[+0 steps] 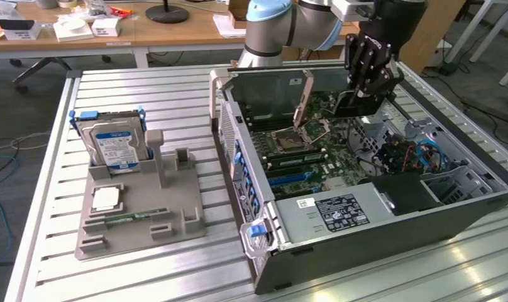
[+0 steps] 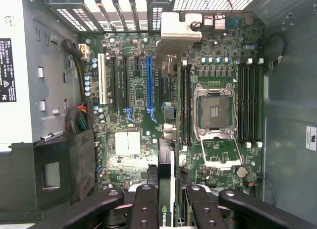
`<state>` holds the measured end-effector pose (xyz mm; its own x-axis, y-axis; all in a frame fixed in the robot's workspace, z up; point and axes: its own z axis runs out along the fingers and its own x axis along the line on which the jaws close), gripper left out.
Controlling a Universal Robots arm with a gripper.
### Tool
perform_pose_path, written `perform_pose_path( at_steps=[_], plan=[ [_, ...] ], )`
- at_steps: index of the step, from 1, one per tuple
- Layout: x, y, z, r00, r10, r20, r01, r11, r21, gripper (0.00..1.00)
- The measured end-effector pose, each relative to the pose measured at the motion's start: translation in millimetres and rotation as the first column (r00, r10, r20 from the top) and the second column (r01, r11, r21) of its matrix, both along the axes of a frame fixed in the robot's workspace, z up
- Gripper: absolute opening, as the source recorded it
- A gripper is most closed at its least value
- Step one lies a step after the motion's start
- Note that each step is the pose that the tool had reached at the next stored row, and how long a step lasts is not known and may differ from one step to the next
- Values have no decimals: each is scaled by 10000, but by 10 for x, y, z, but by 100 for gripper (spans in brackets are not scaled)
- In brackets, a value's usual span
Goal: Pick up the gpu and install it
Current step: 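Insert the gpu into the slot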
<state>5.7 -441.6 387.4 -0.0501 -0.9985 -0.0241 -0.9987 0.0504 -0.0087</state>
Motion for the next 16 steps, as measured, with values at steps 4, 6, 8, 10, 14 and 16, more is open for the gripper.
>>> perform_pose_path(
  at_steps=[4,6,8,10,14,16],
  plan=[
    [0,-23,0,10000,1,0,-1,10000,0,26],
    [0,-39,0,10000,0,1,0,10000,1,26],
    [0,-55,0,10000,0,0,0,10000,1,26],
    [0,-81,0,10000,0,0,0,10000,0,26],
    [-1,-98,-4,10000,-2,0,2,10000,0,26],
    [0,-99,-7,10000,0,0,0,10000,-1,26]
  ],
)
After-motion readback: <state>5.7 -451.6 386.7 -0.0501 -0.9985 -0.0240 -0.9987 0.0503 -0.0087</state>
